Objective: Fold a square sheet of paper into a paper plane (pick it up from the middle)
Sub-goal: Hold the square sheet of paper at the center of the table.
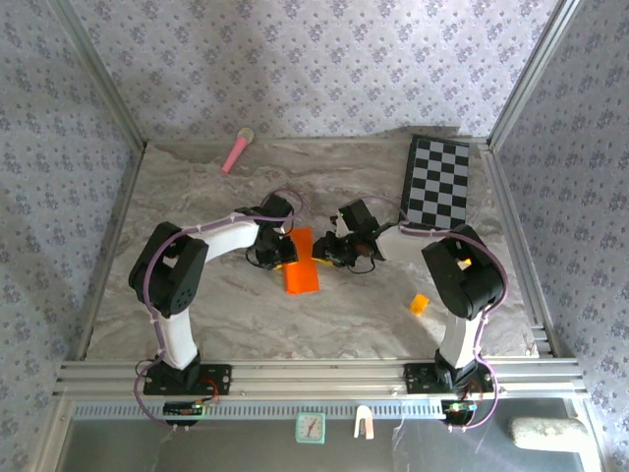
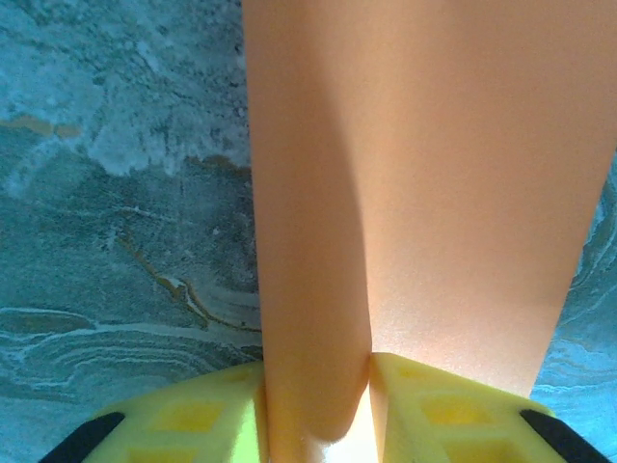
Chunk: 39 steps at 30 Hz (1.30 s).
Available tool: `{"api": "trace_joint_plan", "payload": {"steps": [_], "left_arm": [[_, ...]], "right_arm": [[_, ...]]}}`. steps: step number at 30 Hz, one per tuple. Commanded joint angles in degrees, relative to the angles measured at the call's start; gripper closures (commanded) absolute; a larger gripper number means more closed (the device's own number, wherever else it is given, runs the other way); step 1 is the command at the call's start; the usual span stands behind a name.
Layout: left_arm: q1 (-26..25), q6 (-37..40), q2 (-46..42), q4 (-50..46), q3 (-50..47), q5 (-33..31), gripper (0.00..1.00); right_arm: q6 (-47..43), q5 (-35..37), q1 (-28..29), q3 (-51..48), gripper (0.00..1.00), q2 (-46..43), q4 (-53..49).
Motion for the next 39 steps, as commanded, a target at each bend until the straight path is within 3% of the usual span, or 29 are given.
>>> {"api": "trace_joint_plan", "payload": {"steps": [1,9,23,33,39], "left_arm": [[0.1,-0.3,4.3,-2.8,-1.6,-2.9,0.67],[0.1,0.0,4.6,-2.9,-1.6,-2.8,0.67],[0.1,-0.5,5.3,-2.8,-1.6,-2.5,0.67],[0.1,-0.8,4.2,-3.3,-1.2,-2.7,0.67],[0.1,-1.1,-1.4,-4.4,1.0,-4.5,0.64]], "right_arm": [[-1.2,-1.3,0.8,2.0,0.73,1.8,-0.4],[-0.5,-2.1,1.6,4.2,0.80,4.3,-1.0],[-1.2,-1.5,2.1,5.8,0.82,6.9,-3.2],[-3.6,5.0,2.6,5.8,0.84,8.2,-10.7],[-3.7,8.1,2.8,4.8,0.87,9.6,-13.3]]}}
